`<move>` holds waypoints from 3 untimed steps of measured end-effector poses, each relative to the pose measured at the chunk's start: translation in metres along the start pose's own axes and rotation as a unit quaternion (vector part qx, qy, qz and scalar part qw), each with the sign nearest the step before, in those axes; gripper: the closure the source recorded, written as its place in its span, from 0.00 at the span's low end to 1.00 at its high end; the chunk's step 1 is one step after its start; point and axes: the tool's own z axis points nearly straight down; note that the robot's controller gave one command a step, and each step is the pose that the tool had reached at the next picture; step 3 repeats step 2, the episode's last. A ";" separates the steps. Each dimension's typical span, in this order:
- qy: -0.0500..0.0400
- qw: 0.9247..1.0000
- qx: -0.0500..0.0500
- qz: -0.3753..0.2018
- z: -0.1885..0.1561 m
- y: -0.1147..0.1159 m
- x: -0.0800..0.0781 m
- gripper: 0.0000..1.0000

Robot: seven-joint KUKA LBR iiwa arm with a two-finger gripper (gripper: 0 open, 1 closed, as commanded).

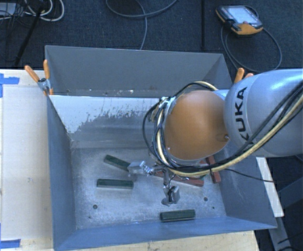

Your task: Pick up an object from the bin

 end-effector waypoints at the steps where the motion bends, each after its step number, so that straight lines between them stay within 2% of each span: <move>1: 0.000 0.992 0.001 0.129 0.020 -0.007 -0.040 0.00; 2: -0.001 0.989 0.000 0.147 0.036 0.006 -0.067 0.00; 3: -0.001 0.989 0.000 0.147 0.036 0.006 -0.067 0.00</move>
Offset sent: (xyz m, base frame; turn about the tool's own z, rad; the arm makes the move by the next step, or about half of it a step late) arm 0.0345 0.0614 -0.0512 0.0933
